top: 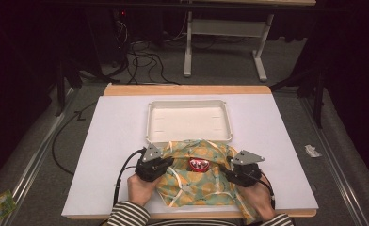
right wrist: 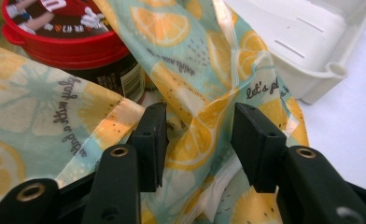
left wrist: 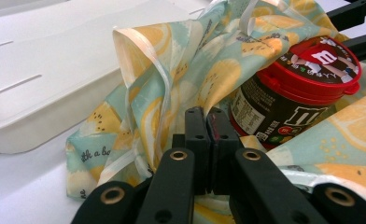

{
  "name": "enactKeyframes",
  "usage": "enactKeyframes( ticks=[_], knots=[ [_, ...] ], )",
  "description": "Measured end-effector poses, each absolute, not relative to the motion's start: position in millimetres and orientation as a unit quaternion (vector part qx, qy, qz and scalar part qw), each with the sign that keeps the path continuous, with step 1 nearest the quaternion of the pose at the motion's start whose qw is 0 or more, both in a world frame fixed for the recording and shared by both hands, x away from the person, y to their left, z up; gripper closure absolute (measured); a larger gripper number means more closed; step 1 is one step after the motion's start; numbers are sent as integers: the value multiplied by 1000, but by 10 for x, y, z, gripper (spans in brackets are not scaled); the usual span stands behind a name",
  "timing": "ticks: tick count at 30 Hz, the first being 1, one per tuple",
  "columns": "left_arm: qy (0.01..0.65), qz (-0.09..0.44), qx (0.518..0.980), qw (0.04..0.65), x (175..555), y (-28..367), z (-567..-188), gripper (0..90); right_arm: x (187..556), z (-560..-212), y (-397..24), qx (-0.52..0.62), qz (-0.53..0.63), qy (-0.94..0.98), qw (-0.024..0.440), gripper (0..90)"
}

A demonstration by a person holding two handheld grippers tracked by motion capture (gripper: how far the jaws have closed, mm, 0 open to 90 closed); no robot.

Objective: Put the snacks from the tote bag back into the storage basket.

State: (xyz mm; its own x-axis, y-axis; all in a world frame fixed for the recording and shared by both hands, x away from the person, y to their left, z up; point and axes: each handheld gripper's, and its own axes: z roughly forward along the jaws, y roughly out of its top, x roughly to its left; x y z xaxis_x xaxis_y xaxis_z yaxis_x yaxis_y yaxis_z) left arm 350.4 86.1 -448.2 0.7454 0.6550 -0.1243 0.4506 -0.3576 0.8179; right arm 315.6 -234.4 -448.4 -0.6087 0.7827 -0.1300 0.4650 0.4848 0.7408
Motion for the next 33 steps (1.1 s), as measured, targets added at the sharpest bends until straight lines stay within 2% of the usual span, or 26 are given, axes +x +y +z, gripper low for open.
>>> enactKeyframes(
  ticks=[2, 6, 9, 16, 33],
  knots=[
    [340, 114, 814, 456, 3504, 865, -4479, 885, 3181, -4511, -2348, 383, 337, 829, 229, 606],
    [343, 117, 810, 460, 3509, 878, -4470, 870, 3234, -4526, -2412, 399, 341, 825, 211, 775],
    [342, 119, 810, 461, 3518, 886, -4456, 863, 3267, -4507, -2471, 409, 353, 817, 200, 845],
    [350, 123, 803, 465, 3562, 886, -4446, 853, 3401, -4453, -2542, 424, 368, 807, 185, 882],
    [387, 116, 806, 432, 3696, 879, -4554, 817, 3610, -4550, -2544, 454, 350, 804, 157, 884]
  ],
)
